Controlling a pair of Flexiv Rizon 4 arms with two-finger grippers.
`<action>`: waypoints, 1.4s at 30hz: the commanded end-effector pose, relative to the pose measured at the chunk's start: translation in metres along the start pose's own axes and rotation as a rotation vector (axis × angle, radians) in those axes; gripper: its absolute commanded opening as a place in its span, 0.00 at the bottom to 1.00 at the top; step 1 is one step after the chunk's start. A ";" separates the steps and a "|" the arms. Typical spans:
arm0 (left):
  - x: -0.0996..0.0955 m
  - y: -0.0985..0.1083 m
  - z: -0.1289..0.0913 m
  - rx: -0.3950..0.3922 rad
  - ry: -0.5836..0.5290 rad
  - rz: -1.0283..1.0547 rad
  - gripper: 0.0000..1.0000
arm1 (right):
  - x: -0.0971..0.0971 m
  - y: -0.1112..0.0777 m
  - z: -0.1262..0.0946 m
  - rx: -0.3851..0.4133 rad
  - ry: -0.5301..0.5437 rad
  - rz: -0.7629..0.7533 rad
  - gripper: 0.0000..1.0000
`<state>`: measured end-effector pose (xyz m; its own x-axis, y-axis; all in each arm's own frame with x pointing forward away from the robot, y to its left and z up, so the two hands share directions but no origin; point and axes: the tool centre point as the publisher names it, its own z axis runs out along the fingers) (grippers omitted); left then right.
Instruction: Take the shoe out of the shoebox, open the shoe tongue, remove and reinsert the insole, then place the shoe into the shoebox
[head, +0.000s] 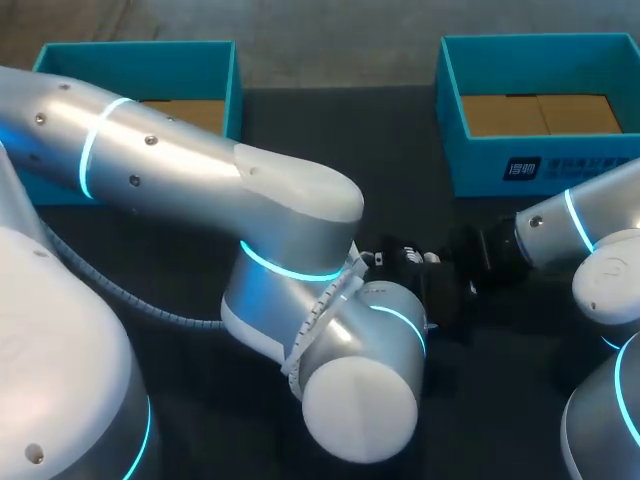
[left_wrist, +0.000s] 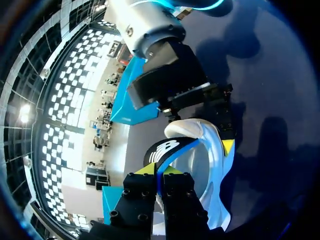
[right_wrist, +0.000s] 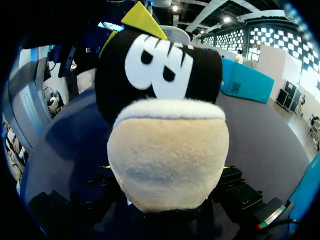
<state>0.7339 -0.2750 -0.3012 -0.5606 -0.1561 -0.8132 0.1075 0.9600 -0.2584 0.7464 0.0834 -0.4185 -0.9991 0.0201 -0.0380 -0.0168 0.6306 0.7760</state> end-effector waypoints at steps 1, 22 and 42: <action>-0.019 0.006 -0.012 0.020 0.023 -0.028 0.00 | 0.000 0.001 0.001 0.004 -0.001 0.000 0.00; -0.064 -0.032 -0.036 0.214 0.230 -0.216 0.00 | 0.000 0.001 0.001 0.004 -0.001 0.000 0.00; -0.112 -0.065 -0.079 0.457 0.533 -0.292 0.00 | 0.000 0.001 0.001 0.004 -0.001 0.000 0.00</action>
<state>0.7195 -0.3123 -0.1590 -0.8294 -0.2830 -0.4816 0.1631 0.7019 -0.6934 0.7464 0.0835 -0.4184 -0.9991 0.0200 -0.0380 -0.0169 0.6306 0.7760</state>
